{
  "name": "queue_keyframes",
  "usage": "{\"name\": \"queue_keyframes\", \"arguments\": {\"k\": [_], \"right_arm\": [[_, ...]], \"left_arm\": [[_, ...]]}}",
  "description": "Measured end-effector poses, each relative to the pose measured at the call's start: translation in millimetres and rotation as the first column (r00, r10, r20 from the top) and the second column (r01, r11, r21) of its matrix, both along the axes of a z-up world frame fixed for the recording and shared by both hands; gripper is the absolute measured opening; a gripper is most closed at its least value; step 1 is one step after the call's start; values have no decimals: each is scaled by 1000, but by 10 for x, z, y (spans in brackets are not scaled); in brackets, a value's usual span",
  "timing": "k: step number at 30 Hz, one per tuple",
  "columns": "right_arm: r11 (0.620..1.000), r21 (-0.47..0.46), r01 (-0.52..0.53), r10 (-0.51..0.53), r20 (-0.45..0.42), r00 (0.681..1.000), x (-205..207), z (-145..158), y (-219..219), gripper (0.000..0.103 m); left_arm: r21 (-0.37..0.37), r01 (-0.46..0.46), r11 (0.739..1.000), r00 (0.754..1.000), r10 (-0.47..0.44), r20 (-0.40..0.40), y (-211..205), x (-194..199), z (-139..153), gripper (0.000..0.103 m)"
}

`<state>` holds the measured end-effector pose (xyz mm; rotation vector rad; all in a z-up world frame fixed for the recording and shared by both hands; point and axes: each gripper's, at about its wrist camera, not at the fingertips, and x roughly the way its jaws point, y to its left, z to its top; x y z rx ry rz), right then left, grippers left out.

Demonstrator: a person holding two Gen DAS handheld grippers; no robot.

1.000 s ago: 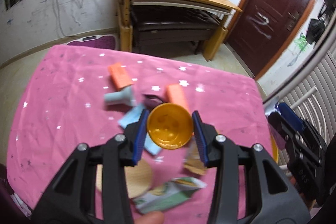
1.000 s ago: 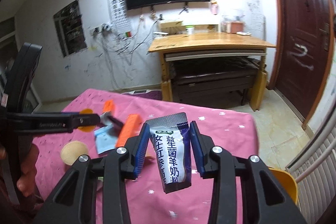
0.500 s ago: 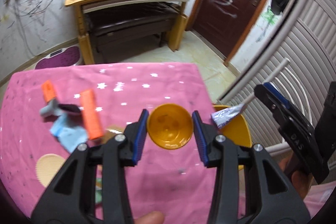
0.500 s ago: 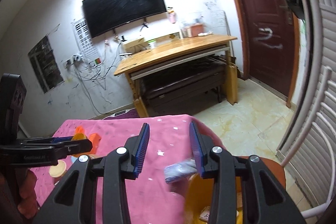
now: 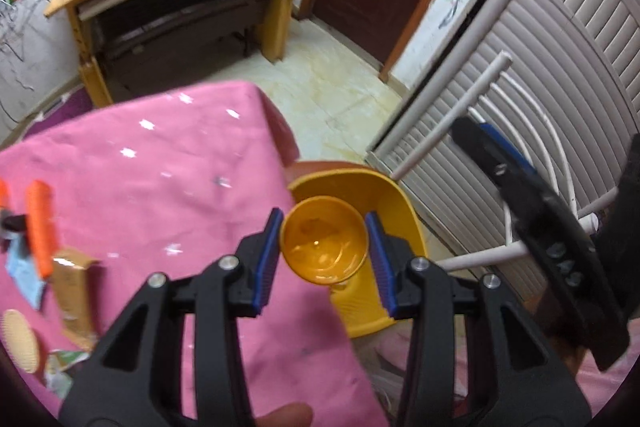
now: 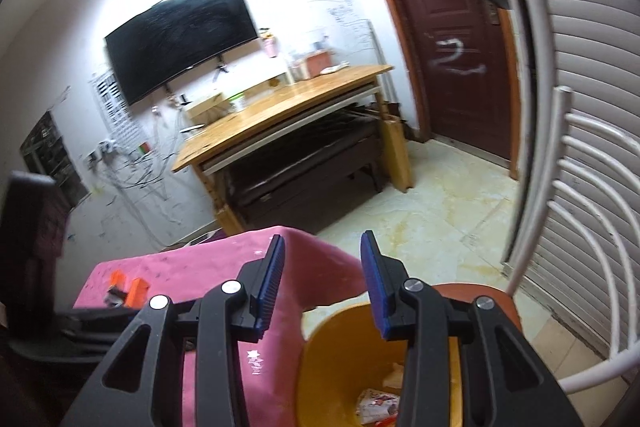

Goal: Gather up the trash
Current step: 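Carry the tube and orange cup to the yellow bin and release, then move both grippers back over the remaining trash on the table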

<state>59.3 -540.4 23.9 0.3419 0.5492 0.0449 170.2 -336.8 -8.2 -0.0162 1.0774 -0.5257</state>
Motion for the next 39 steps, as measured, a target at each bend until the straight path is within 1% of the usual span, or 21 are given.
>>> {"name": "queue_keyframes", "arguments": {"k": [3, 4, 5, 6, 7, 8, 9, 11, 15, 18, 21, 23, 25, 29, 32, 34, 36, 39], "right_arm": [[999, 14, 39, -39, -3, 999, -31, -45, -125, 33], [999, 16, 44, -44, -2, 999, -42, -59, -158, 33], [999, 20, 49, -49, -1, 999, -53, -70, -184, 33], [999, 19, 51, -51, 0, 999, -61, -81, -196, 33], [999, 20, 50, -50, 0, 999, -51, -84, -203, 33], [999, 21, 50, -50, 0, 999, -51, -88, -212, 33], [999, 20, 50, -50, 0, 999, -53, -93, -212, 33], [999, 15, 42, -42, 2, 999, -53, -96, -212, 33], [1000, -13, 16, -16, 5, 1000, 25, -22, -71, 33], [999, -41, -9, 9, 9, 1000, 54, 42, 70, 34], [997, -66, -46, 47, 16, 999, 74, 89, 245, 34], [995, -75, -66, 68, 21, 997, 81, 124, 369, 34], [991, -83, -107, 110, 26, 994, 102, 155, 528, 35], [976, -103, -191, 195, 33, 980, 155, 216, 861, 45], [953, -121, -277, 282, 32, 959, 188, 247, 1198, 50], [931, -140, -337, 343, 20, 939, 220, 243, 1476, 53], [910, -163, -381, 386, 1, 922, 244, 231, 1711, 58], [880, -200, -431, 433, -35, 901, 277, 171, 2043, 64]], "left_arm": [[-16, 23, 1000, 998, -23, -52, -154, 31, -213, 40], [-24, 30, 999, 997, -32, -71, -211, 38, -284, 45], [-32, 36, 999, 996, -39, -85, -252, 35, -341, 52], [-38, 39, 998, 995, -43, -92, -268, 34, -362, 73], [-51, 41, 998, 994, -46, -101, -291, 27, -394, 87], [-55, 35, 998, 995, -40, -96, -287, 10, -399, 89], [-45, 29, 999, 996, -33, -77, -283, -18, -393, 89], [-30, 32, 999, 997, -34, -66, -259, -49, -384, 89], [-35, 8, 999, 998, -10, -54, -61, -90, -321, 89], [-39, -9, 999, 1000, 8, -17, 110, -154, -225, 89], [-43, -35, 998, 999, 36, 20, 343, -222, -115, 89], [-51, -57, 997, 997, 60, 46, 525, -277, -44, 92], [-61, -90, 994, 993, 95, 76, 767, -336, 39, 93], [-42, -154, 987, 978, 159, 136, 1244, -436, 168, 93], [1, -222, 975, 958, 218, 185, 1622, -494, 237, 94], [23, -267, 963, 942, 256, 216, 1901, -548, 277, 94], [44, -308, 950, 929, 290, 229, 2101, -564, 308, 94], [55, -364, 930, 913, 345, 217, 2446, -571, 295, 94]]}}
